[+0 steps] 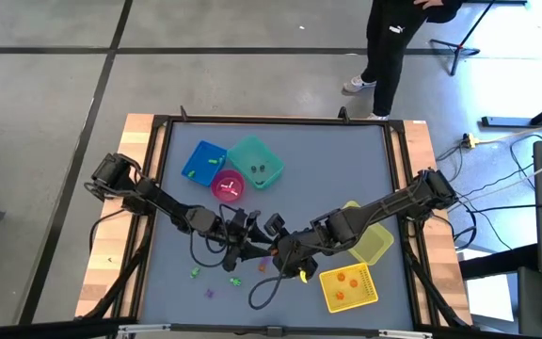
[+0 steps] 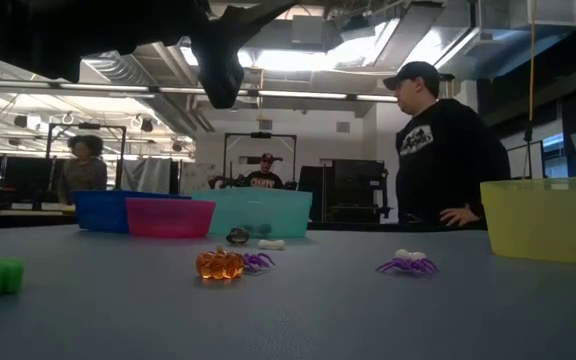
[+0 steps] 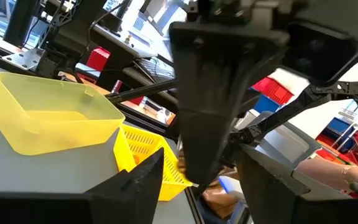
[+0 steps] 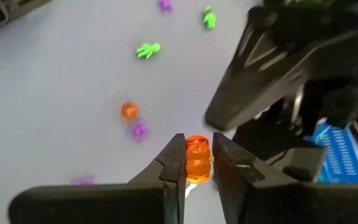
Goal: Sort Halloween decoration
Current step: Put the orange pumpkin toy into the yellow bin
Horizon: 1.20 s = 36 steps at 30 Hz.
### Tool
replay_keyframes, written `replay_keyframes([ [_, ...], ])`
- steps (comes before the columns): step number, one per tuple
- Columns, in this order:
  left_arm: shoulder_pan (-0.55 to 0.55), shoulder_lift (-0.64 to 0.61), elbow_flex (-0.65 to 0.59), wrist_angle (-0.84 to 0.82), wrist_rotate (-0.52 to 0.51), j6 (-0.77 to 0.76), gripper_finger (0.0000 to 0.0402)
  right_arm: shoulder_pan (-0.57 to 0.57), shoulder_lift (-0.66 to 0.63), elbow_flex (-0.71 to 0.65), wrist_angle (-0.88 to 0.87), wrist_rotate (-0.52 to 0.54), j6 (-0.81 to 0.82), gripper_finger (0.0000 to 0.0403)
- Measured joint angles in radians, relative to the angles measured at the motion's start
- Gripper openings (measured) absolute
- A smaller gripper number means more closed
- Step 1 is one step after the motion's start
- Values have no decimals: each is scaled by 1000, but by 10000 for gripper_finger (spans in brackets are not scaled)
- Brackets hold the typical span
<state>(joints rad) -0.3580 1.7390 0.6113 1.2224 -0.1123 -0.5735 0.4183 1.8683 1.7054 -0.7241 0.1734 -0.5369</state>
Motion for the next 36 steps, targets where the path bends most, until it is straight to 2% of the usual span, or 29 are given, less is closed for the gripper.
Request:
replay_keyframes([
  [12, 0, 0, 0, -12, 2, 0, 187, 0, 0, 0, -181, -19, 118, 60],
  [25, 0, 0, 0, -35, 2, 8, 187, 3, 0, 0, -374, -250, 389, 60],
  [31, 0, 0, 0, -36, 2, 8, 187, 64, 0, -3, -454, -271, 485, 60],
  [36, 0, 0, 0, -36, 2, 9, 187, 144, 0, -85, -457, -273, 575, 60],
])
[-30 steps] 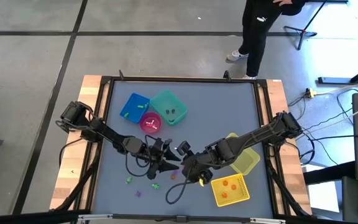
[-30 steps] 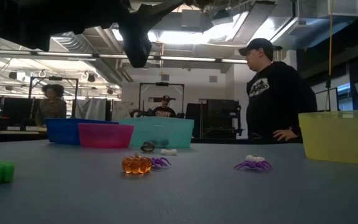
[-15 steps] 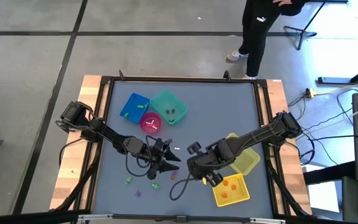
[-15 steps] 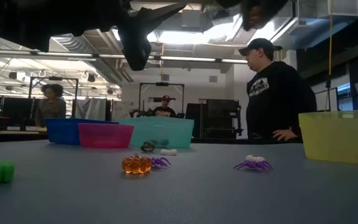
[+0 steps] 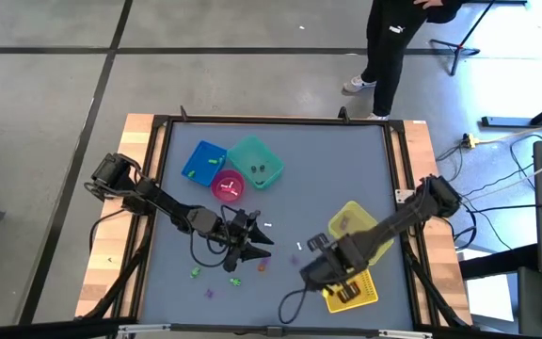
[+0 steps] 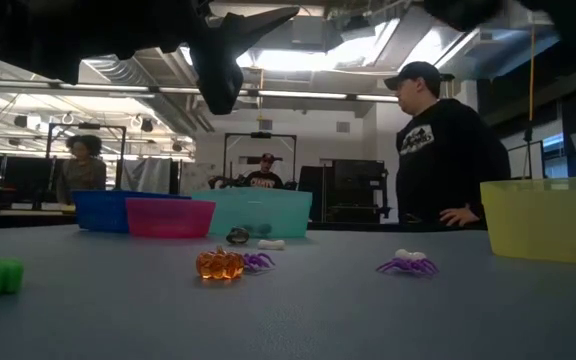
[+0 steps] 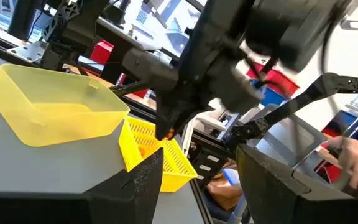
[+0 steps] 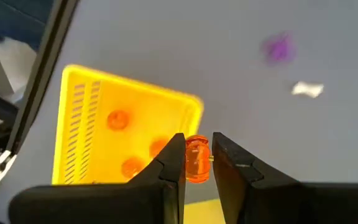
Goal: Sort Halloween decoration
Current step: Put the orange pumpkin toy into the yellow bin
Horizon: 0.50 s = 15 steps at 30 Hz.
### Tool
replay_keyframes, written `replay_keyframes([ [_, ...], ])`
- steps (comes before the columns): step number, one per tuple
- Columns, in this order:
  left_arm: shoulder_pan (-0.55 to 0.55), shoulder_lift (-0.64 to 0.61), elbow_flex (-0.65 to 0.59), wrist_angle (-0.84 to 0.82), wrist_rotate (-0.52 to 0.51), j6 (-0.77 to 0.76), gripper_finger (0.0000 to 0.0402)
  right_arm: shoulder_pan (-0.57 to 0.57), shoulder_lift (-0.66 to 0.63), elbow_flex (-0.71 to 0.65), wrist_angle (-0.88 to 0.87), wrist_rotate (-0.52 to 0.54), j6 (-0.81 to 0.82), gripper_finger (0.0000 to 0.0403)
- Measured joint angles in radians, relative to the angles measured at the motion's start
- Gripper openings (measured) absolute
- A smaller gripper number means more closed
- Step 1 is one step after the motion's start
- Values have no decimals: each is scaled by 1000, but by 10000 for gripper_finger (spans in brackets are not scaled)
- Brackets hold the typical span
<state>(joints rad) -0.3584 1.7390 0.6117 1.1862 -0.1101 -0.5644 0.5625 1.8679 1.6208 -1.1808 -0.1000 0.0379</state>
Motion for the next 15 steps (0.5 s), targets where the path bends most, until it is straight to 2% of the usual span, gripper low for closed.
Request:
replay_keyframes([
  [7, 0, 0, 0, 0, 0, 0, 187, 90, 0, -141, 3, -12, 212, 60],
  [15, 0, 0, 0, 0, -10, 0, 187, 133, 0, -201, 34, -26, 334, 60],
])
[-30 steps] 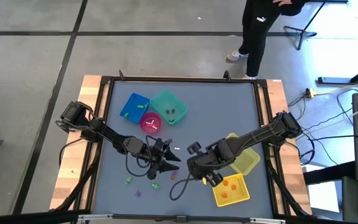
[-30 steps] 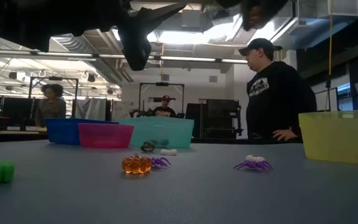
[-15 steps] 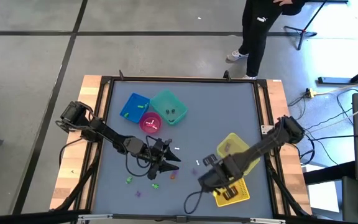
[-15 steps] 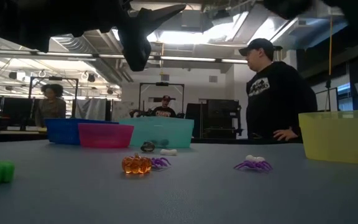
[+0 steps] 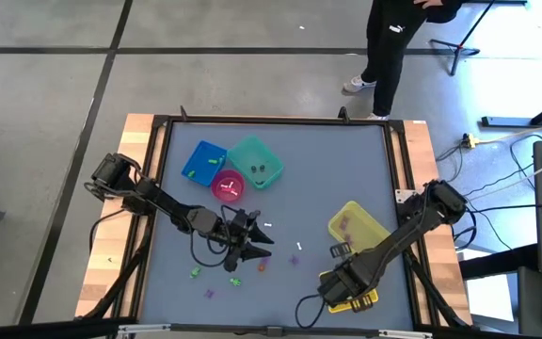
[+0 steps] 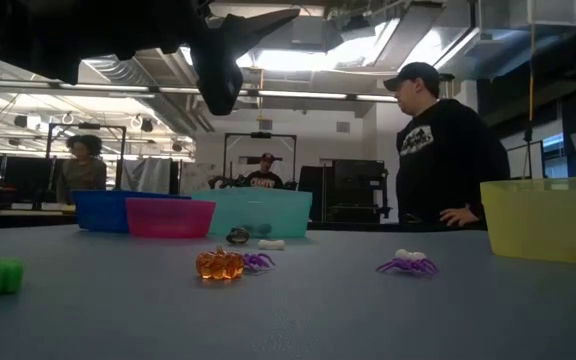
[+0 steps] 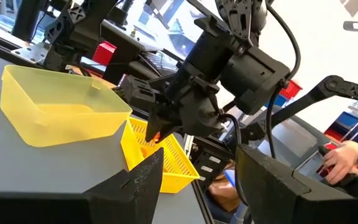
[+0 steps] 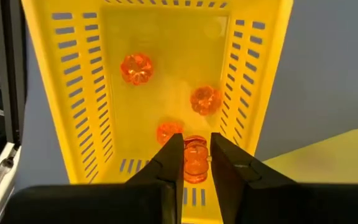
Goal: Sort Halloween decoration
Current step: Put the orange pumpkin toy into the yellow bin, then put the black skull toy into the green bin
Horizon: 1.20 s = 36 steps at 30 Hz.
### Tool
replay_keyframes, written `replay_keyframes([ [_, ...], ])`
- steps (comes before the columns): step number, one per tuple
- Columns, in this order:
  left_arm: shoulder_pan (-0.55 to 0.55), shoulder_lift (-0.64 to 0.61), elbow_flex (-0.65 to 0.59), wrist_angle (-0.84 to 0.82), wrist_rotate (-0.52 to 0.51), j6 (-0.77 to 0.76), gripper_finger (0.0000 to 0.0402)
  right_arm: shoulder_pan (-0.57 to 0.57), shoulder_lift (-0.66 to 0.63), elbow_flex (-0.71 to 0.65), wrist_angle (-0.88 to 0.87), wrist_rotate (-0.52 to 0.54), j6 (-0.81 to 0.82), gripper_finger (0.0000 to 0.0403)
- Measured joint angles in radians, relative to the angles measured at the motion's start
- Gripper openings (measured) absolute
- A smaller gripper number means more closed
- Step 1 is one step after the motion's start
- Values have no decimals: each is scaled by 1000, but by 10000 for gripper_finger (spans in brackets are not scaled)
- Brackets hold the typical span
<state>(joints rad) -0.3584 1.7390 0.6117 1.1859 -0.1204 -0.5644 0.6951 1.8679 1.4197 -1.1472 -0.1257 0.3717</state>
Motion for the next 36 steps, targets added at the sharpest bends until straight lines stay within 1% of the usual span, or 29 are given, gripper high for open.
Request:
replay_keyframes([
  [2, 0, 0, 0, -4, 0, 0, 187, -1, 0, -1, 2, 0, -1, 63],
  [5, 1, 0, 0, -10, -11, 0, 187, -12, 0, -1, 2, -1, -2, 78],
  [13, 1, 0, 0, -58, -19, 0, 187, -22, 0, -1, 2, 0, -2, 153],
  [18, 1, 0, 0, -60, -20, 0, 187, -22, 0, -1, 1, 1, -2, 180],
  [22, 1, 0, 0, -60, -20, 4, 187, -22, 0, -1, -2, 1, -6, 186],
  [26, 1, 0, 0, -59, -37, 82, 187, -29, 0, -1, -8, 1, -10, 184],
  [31, 4, 0, 0, -41, -83, 197, 187, -56, -8, 40, -89, 11, -15, 184],
  [33, 12, -4, 0, -25, -98, 233, 187, -70, -20, 61, -121, 35, -36, 184],
  [36, 31, -35, 0, -29, -100, 276, 187, -91, -51, 77, -112, 113, -81, 184],
])
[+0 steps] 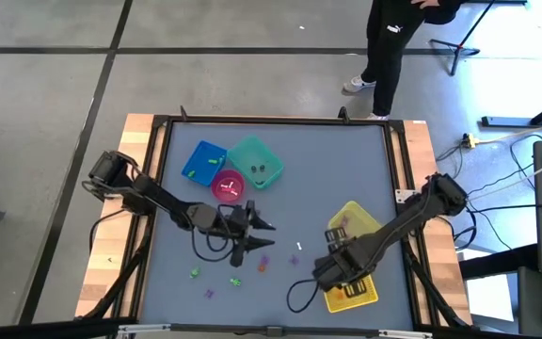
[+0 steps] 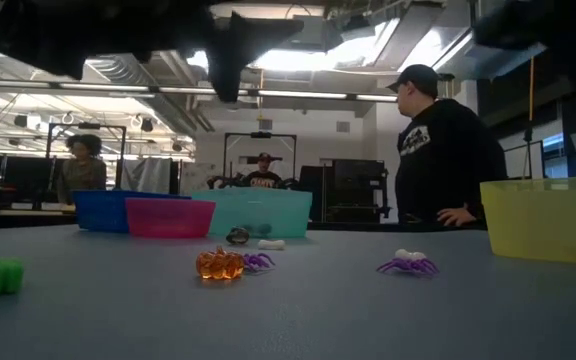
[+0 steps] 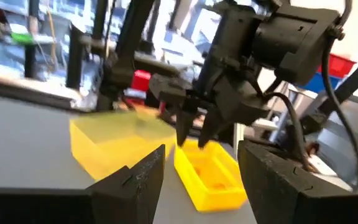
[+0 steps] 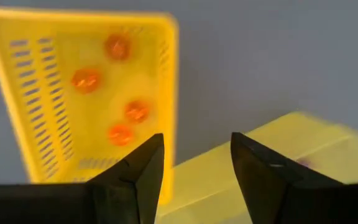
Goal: Sort Halloween decoration
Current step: Put the black skull toy into the green bin
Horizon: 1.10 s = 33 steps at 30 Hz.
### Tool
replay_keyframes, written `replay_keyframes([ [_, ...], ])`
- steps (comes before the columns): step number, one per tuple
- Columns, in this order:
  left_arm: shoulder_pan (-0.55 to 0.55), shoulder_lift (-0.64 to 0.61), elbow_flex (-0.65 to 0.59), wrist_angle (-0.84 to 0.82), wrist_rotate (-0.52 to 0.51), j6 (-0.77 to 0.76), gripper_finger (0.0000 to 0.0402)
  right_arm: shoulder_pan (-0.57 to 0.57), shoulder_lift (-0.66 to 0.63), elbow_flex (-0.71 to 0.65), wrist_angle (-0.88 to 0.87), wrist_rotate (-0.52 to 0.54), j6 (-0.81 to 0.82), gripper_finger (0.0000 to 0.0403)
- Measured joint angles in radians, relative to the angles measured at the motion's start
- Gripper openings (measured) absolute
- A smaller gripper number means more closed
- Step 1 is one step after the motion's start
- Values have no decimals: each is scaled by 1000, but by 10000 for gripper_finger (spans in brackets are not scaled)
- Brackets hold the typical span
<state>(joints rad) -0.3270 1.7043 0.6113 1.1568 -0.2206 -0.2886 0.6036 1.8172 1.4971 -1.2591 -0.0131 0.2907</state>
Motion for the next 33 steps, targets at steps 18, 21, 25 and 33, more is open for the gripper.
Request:
replay_keyframes([
  [18, 38, -649, 0, -846, -165, 166, 187, -248, -89, -35, 171, 218, -401, 184],
  [21, 24, -734, 0, -974, -203, 162, 187, -318, -118, -107, 246, 172, -436, 184],
  [25, 15, -803, 0, -1081, -263, 160, 187, -406, -147, -209, 449, 92, -480, 184],
  [33, 14, -822, 0, -1107, -316, 161, 187, -530, -134, -287, 873, 69, -561, 184],
])
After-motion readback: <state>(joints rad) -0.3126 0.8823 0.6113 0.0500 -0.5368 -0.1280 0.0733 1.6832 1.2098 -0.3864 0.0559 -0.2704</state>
